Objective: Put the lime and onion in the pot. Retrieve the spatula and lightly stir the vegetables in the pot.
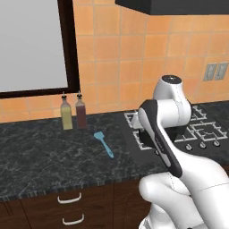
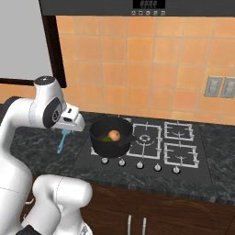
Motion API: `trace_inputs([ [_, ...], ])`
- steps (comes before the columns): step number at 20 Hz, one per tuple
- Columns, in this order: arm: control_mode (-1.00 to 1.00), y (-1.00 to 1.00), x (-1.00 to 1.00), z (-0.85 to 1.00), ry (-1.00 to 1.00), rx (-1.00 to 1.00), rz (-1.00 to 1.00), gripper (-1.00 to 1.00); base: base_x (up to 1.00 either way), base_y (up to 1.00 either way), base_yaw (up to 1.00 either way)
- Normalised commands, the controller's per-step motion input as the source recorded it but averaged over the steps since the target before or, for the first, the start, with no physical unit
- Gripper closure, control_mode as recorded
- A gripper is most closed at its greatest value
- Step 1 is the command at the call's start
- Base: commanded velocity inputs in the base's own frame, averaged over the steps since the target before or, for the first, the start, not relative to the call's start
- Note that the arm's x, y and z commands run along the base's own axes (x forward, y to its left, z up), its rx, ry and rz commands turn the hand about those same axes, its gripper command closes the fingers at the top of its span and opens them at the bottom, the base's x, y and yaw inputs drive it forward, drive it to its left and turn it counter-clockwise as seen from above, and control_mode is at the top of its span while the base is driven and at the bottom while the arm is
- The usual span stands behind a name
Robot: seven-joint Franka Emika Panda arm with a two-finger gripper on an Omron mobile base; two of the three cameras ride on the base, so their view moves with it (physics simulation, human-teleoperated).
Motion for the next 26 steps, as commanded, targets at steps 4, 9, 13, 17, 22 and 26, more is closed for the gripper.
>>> trace_inputs([
  [4,1.00,0.00,0.00,0.00,0.00,0.00,0.00,-1.00,0.12,0.09,0.00],
  [9,-1.00,0.43,0.07,-0.43,0.06,-0.03,0.02,-1.00,0.02,0.04,0.00],
  [13,-1.00,0.69,0.20,-0.55,0.20,-0.02,0.05,-1.00,0.00,0.00,0.00],
  [17,-1.00,0.14,0.23,-0.21,0.14,-0.01,0.00,-1.00,0.00,0.00,0.00],
  [22,-1.00,0.34,0.48,-0.36,0.02,0.01,0.03,-1.00,0.00,0.00,0.00],
  [26,-1.00,0.47,0.52,-0.40,0.02,0.02,0.05,-1.00,0.00,0.00,0.00],
])
